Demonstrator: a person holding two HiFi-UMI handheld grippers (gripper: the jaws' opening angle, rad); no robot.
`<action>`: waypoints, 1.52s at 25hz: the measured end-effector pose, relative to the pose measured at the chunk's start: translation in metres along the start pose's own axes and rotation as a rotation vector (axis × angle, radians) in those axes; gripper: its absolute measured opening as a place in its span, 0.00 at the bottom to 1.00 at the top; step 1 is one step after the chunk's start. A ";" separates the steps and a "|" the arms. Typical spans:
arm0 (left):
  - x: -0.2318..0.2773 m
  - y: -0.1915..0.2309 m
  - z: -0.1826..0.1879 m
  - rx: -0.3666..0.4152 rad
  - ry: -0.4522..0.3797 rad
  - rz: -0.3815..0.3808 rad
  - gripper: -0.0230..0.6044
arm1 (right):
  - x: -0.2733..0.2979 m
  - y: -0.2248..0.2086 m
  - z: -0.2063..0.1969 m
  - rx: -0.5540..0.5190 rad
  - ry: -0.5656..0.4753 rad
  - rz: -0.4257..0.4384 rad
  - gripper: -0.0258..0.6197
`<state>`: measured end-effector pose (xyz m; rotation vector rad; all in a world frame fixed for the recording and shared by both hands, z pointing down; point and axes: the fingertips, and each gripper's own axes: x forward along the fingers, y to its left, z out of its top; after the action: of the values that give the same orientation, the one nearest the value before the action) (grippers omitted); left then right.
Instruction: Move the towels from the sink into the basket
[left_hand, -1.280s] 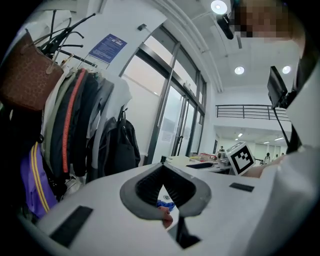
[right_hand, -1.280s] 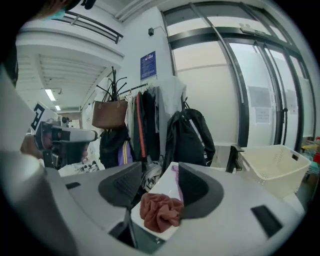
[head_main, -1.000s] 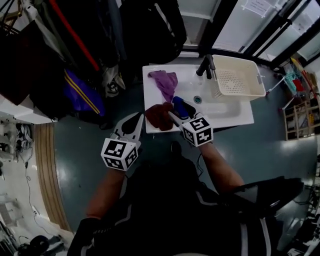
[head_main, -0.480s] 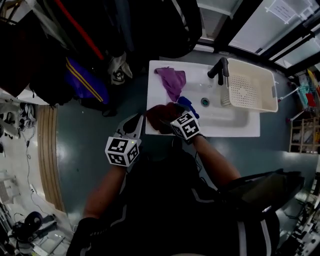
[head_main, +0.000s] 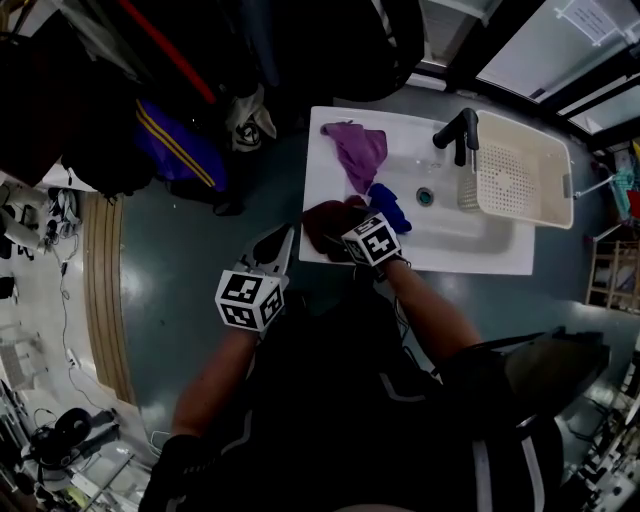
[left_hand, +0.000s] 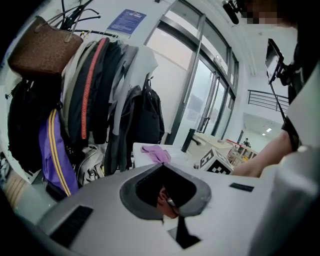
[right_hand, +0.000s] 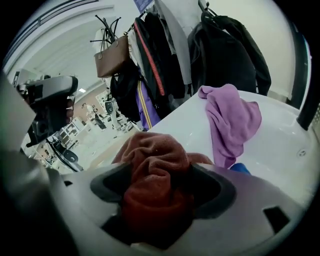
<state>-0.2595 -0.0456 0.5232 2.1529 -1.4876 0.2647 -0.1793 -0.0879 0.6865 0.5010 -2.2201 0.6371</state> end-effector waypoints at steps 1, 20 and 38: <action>-0.001 0.000 -0.001 -0.001 0.000 -0.001 0.04 | 0.000 0.002 0.000 0.002 -0.004 0.008 0.61; -0.025 -0.018 0.005 0.075 -0.023 -0.125 0.04 | -0.044 0.014 0.007 0.020 -0.142 -0.148 0.16; -0.031 -0.071 0.049 0.166 -0.087 -0.289 0.04 | -0.198 0.003 0.050 0.132 -0.493 -0.371 0.16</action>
<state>-0.2124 -0.0259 0.4471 2.5060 -1.2138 0.2006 -0.0830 -0.0848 0.5059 1.2142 -2.4442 0.4989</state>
